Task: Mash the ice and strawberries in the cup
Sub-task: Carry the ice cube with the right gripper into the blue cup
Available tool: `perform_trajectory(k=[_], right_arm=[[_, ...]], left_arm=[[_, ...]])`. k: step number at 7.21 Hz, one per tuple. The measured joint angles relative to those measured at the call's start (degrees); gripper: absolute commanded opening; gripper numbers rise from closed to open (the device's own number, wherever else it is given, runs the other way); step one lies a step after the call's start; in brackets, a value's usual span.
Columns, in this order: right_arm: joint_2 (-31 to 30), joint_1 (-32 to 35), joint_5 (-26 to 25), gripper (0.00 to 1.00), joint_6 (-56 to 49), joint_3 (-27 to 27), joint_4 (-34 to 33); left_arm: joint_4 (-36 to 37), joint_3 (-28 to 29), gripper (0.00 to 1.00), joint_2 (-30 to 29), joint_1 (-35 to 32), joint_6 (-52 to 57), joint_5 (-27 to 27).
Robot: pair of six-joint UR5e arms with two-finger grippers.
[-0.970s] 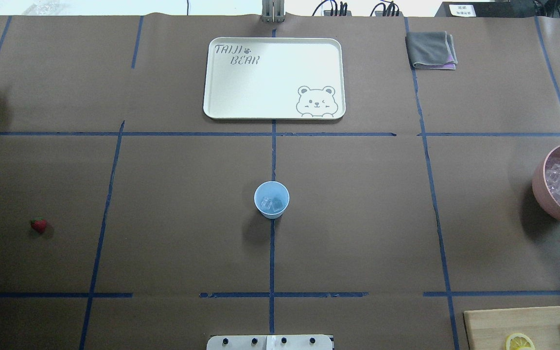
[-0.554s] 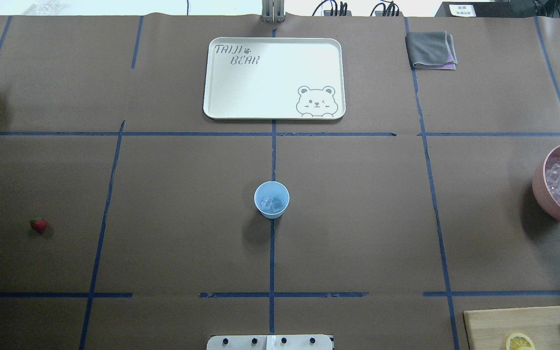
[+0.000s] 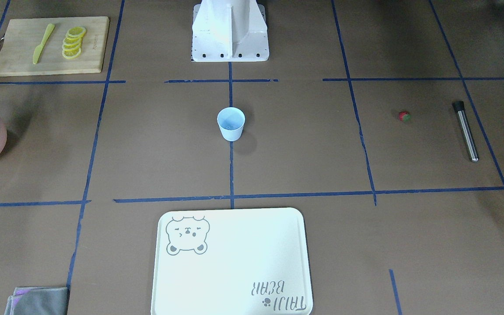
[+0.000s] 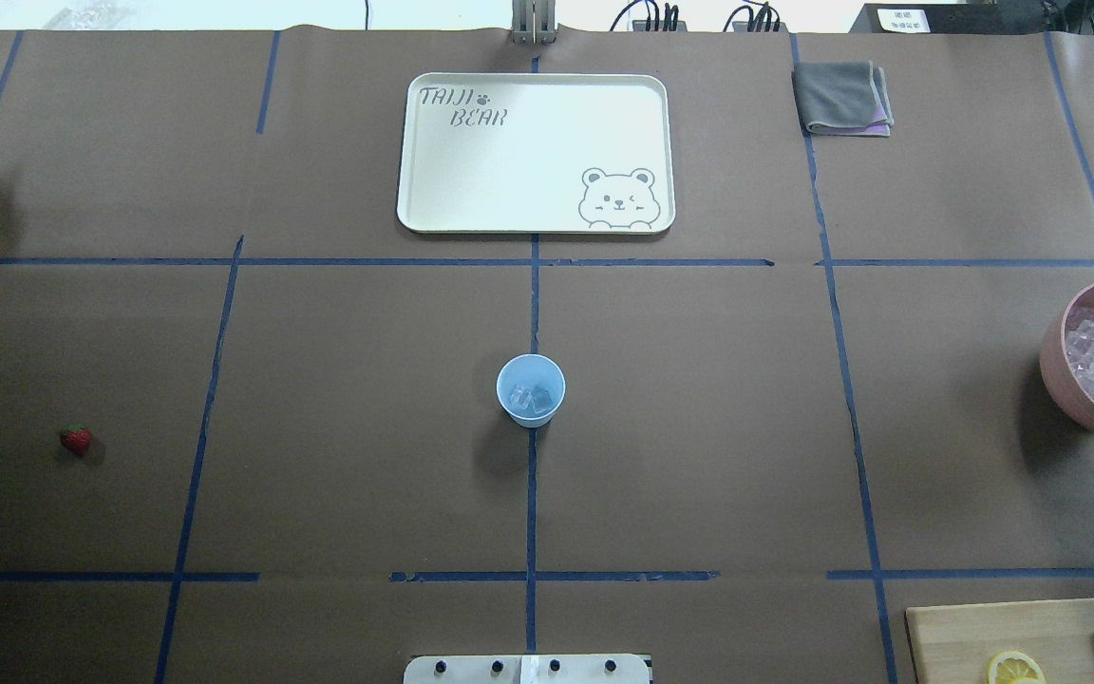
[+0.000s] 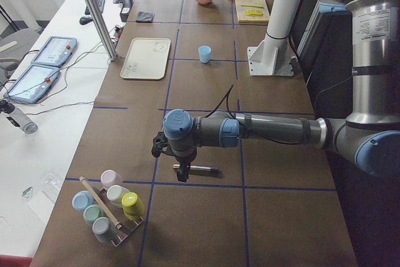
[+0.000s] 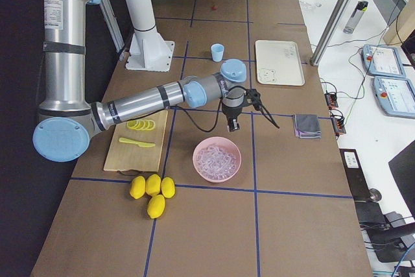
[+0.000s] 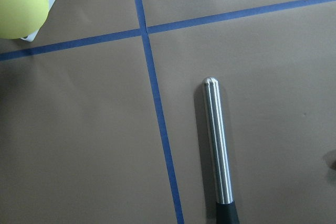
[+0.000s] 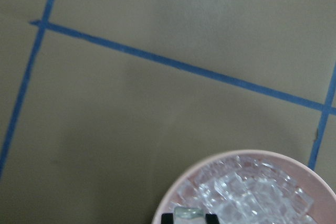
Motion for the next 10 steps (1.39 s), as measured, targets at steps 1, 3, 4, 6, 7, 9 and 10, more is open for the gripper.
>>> perform_trajectory(k=[1, 3, 4, 6, 7, 9, 10], right_arm=[[3.13, -2.4, -0.14, 0.0, 6.95, 1.28, -0.71], [10.84, -10.91, -1.99, 0.0, 19.51, 1.72, -1.83], [16.18, -15.67, -4.41, 0.0, 24.45, 1.5, -4.87], [27.92, -24.15, -9.72, 0.0, 32.43, -0.61, -12.59], [33.4, -27.73, -12.22, 0.0, 37.78, -3.45, -13.7], [40.8, -34.28, -17.86, 0.0, 47.41, -6.79, -14.23], [43.43, -36.82, -19.84, 0.0, 50.09, -8.87, -14.06]], left_arm=[[-0.05, 0.05, 1.0, -0.01, 0.0, -0.01, -0.03], [-0.09, -0.03, 1.0, -0.12, 0.0, 0.03, -0.09], [-0.09, 0.01, 1.0, -0.22, 0.0, 0.03, -0.09], [-0.09, 0.27, 1.0, -0.31, 0.0, 0.07, -0.13], [-0.09, 0.37, 1.0, -0.33, 0.0, 0.07, -0.14], [-0.09, 0.65, 1.0, -0.4, 0.05, 0.08, -0.14], [-0.08, 0.73, 1.0, -0.41, 0.17, 0.08, -0.14]])
